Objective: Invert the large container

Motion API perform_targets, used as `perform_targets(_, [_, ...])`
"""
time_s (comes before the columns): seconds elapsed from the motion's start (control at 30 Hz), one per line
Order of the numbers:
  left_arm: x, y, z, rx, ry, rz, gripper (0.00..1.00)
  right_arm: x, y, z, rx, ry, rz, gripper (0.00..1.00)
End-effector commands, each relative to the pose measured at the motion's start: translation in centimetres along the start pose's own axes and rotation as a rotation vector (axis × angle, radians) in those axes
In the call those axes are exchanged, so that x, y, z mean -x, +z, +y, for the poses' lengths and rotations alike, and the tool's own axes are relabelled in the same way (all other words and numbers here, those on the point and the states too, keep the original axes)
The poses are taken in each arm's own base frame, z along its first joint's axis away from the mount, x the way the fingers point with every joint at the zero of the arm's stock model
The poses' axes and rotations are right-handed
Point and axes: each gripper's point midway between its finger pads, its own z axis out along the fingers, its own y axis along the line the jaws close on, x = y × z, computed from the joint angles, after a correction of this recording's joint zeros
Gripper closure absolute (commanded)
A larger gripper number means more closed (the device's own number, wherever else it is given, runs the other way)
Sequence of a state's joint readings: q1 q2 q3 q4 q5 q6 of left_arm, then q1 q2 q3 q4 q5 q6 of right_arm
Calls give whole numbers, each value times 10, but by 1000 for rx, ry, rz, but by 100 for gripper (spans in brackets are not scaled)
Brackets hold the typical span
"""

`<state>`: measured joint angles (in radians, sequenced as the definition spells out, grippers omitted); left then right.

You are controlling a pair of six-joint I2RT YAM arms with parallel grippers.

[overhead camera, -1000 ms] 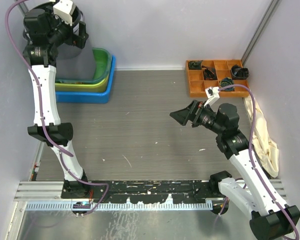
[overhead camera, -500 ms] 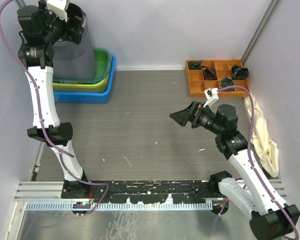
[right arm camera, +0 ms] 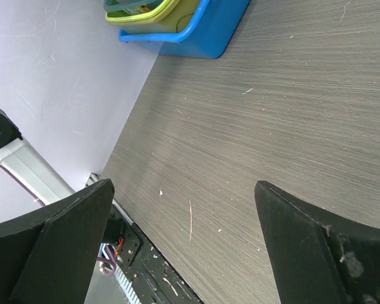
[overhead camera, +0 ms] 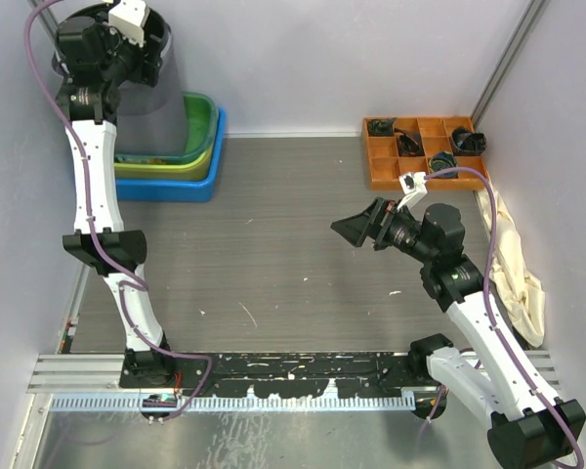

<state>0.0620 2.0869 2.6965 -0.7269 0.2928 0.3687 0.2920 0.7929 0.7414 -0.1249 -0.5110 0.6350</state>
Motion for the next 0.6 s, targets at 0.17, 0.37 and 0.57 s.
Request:
perform_targets(0.17, [27, -20, 23, 88, 47, -58, 55, 10, 1, 11, 50, -14, -37, 0])
perform_targets(0.37, [39, -33, 21, 87, 43, -74, 100, 8, 1, 13, 64, -2, -31, 0])
perform_targets(0.57, [54, -51, 13, 57, 40, -101, 100, 7, 2, 14, 69, 7, -29, 0])
